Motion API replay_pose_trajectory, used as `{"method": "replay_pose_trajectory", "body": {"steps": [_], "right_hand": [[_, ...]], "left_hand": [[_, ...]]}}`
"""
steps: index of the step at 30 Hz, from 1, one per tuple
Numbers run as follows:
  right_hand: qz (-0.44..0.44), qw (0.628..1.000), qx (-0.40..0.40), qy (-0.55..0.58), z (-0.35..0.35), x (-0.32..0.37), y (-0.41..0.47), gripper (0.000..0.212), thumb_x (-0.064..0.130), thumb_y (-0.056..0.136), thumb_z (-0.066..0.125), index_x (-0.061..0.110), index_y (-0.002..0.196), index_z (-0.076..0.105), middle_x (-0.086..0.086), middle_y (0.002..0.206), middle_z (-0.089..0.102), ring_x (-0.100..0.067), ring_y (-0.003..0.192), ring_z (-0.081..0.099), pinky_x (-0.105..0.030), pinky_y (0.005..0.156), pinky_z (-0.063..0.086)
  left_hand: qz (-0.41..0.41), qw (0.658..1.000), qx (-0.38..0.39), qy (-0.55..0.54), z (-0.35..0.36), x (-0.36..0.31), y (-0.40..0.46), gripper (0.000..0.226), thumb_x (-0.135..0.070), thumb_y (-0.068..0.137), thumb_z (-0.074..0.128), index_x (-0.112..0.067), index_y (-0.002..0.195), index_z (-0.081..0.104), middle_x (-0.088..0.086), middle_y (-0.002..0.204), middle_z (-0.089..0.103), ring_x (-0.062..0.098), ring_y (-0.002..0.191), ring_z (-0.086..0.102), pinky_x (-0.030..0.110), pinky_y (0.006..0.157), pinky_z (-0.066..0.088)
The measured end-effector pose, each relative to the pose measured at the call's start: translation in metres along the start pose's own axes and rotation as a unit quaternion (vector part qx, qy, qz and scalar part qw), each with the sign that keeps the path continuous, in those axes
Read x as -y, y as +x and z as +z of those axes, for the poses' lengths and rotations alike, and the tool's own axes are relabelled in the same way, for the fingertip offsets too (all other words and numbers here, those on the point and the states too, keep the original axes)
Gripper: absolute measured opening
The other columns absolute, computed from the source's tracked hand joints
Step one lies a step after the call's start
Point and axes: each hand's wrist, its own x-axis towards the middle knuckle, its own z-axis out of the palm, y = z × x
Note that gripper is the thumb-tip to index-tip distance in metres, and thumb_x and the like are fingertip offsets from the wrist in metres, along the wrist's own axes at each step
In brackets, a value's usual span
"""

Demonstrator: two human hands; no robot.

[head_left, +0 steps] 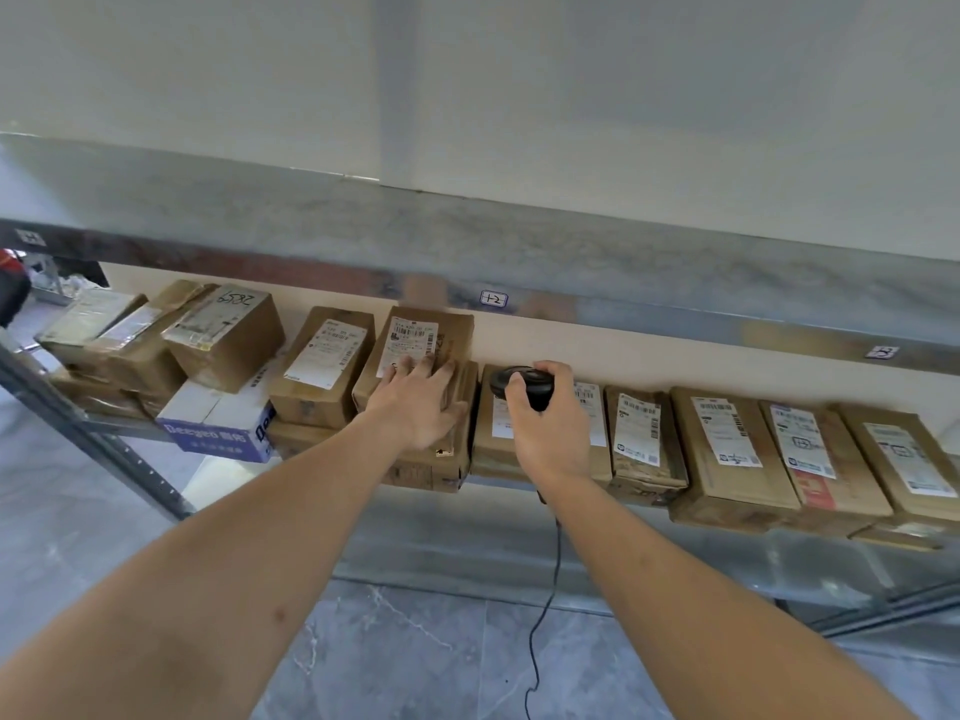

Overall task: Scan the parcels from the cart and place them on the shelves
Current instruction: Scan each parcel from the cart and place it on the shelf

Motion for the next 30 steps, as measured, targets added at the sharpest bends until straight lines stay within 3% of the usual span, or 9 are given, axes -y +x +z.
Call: {"method": "replay_pose_trajectory", "body": {"steps": [4, 8, 14, 19, 24, 30], "right_hand": [[-0.001, 1.000, 0.009, 0.001, -0.009, -0.001, -0.001, 0.035, 0.051, 0.101, 0.059, 0.038, 0.132, 0.051, 0.019, 0.092, 0.068, -0.004, 0.085, 0.066, -0.043, 0.089, 0.058], [-0.016, 1.000, 0.018, 0.000, -0.015, 0.002, -0.004, 0.036, 0.053, 0.101, 0.058, 0.040, 0.133, 0.049, 0.013, 0.103, 0.068, -0.009, 0.090, 0.067, -0.045, 0.089, 0.058], [-0.025, 1.000, 0.006, 0.004, -0.021, 0.011, -0.022, 0.036, 0.054, 0.101, 0.057, 0.041, 0.133, 0.048, 0.019, 0.095, 0.063, -0.013, 0.095, 0.066, -0.048, 0.092, 0.058], [-0.030, 0.999, -0.039, 0.005, -0.030, 0.029, -0.051, 0.036, 0.052, 0.102, 0.057, 0.037, 0.134, 0.048, 0.011, 0.104, 0.064, -0.018, 0.099, 0.065, -0.037, 0.086, 0.052], [-0.028, 0.992, -0.124, 0.006, -0.043, 0.044, -0.098, 0.037, 0.057, 0.100, 0.055, 0.039, 0.132, 0.047, 0.010, 0.105, 0.067, -0.018, 0.097, 0.066, -0.041, 0.087, 0.055], [-0.007, 0.978, -0.208, 0.018, -0.069, 0.056, -0.168, 0.037, 0.052, 0.101, 0.058, 0.035, 0.133, 0.050, 0.009, 0.105, 0.067, -0.017, 0.096, 0.065, -0.033, 0.082, 0.049]], "left_hand": [[0.010, 1.000, -0.016, -0.001, -0.006, -0.009, -0.003, 0.072, -0.059, 0.105, 0.041, -0.024, 0.165, 0.022, 0.009, 0.173, 0.018, 0.040, 0.159, 0.013, 0.056, 0.129, 0.015], [0.010, 1.000, -0.029, 0.008, -0.016, -0.020, -0.016, 0.061, -0.053, 0.106, 0.043, -0.018, 0.156, 0.039, 0.012, 0.167, 0.031, 0.039, 0.155, 0.024, 0.057, 0.126, 0.026], [0.028, 0.998, -0.055, 0.017, -0.034, -0.030, -0.040, 0.053, -0.048, 0.105, 0.047, -0.017, 0.149, 0.047, 0.012, 0.154, 0.046, 0.039, 0.144, 0.041, 0.056, 0.118, 0.037], [0.072, 0.995, -0.070, 0.022, -0.042, -0.030, -0.058, 0.052, -0.048, 0.105, 0.050, -0.016, 0.145, 0.051, 0.011, 0.152, 0.049, 0.036, 0.141, 0.045, 0.056, 0.115, 0.041], [0.144, 0.984, -0.096, 0.029, -0.058, -0.036, -0.089, 0.051, -0.046, 0.104, 0.053, -0.016, 0.145, 0.052, 0.009, 0.148, 0.051, 0.034, 0.137, 0.047, 0.056, 0.111, 0.044], [0.223, 0.968, -0.101, 0.052, -0.071, -0.056, -0.135, 0.052, -0.044, 0.105, 0.047, -0.014, 0.147, 0.051, 0.012, 0.147, 0.050, 0.039, 0.135, 0.049, 0.053, 0.109, 0.045]]}}
